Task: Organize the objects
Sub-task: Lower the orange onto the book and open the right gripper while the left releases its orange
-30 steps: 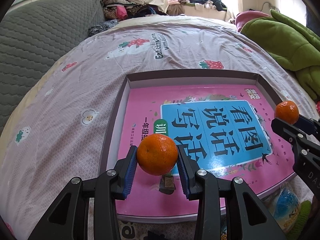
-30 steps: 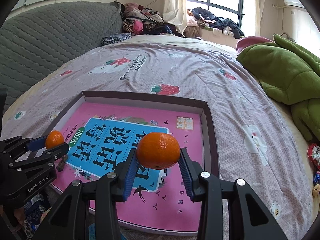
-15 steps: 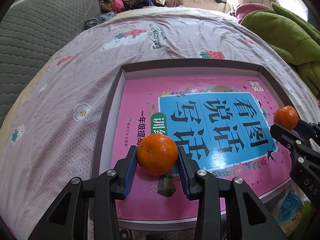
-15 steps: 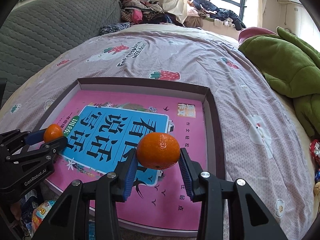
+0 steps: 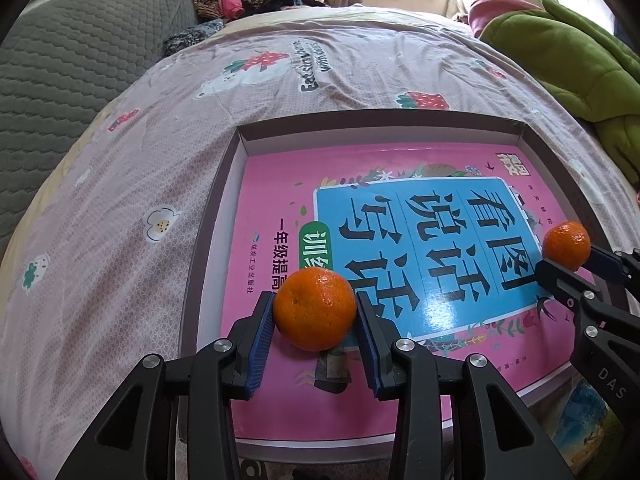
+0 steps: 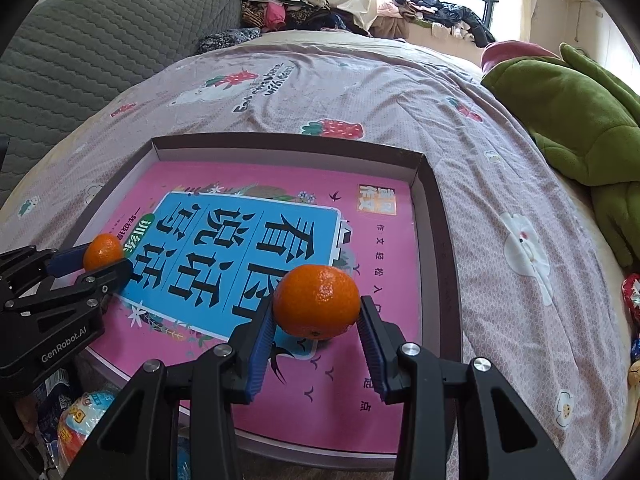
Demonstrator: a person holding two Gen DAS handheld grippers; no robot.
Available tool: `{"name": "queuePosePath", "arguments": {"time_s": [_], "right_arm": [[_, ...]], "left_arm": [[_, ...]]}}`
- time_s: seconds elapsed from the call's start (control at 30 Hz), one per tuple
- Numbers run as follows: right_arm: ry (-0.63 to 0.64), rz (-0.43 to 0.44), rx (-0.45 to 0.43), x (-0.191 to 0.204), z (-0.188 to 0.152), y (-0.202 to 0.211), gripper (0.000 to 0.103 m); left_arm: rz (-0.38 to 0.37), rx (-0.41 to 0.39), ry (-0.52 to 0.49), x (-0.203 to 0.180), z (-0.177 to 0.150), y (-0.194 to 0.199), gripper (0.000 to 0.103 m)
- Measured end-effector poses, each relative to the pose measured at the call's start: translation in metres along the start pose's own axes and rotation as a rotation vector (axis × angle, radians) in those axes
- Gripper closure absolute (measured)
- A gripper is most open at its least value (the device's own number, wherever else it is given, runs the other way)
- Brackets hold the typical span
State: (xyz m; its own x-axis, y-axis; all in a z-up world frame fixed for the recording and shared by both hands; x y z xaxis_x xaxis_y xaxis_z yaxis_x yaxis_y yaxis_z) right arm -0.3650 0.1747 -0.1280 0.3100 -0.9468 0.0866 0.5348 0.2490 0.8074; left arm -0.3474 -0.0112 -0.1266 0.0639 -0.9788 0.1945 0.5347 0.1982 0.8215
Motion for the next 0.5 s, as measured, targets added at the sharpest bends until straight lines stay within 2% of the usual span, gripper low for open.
{"name": "queuePosePath", "arguments": {"time_s": [0.23, 0.37, 0.43, 0.5], "right_arm": [[-0.001, -0.001, 0.001, 0.001, 0.002, 0.006, 0.059], [-0.007, -0.004, -0.016, 0.001, 0.004, 0.014, 0.052], [-0.01, -0.001, -0.029, 0.002, 0.007, 0.02, 0.052], [-0.013, 0.002, -0.043, 0.003, 0.009, 0.027, 0.052]], "left_arm": [[0.001, -0.011, -0.003, -0.001, 0.0, 0.006, 0.062], [0.001, -0.027, 0.002, 0.0, 0.001, 0.017, 0.057], [0.009, -0.04, 0.0, 0.001, 0.002, 0.023, 0.056], [0.007, -0.051, 0.001, 0.002, 0.003, 0.031, 0.051]]}}
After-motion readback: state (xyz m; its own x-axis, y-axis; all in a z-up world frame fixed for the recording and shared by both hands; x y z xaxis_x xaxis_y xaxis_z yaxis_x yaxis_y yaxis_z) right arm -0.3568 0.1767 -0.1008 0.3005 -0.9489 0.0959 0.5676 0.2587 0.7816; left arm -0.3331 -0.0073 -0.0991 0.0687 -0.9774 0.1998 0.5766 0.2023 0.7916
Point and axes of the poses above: each gripper's, at about its wrist camera, not at the fingertips, and y roughly against the way its jaws point, x to its left, z to its top, the point moved 9 cm from there along -y, roughly the way its jaws point, and after that the axes turned 8 degrees about z, right-handed, at the moved point
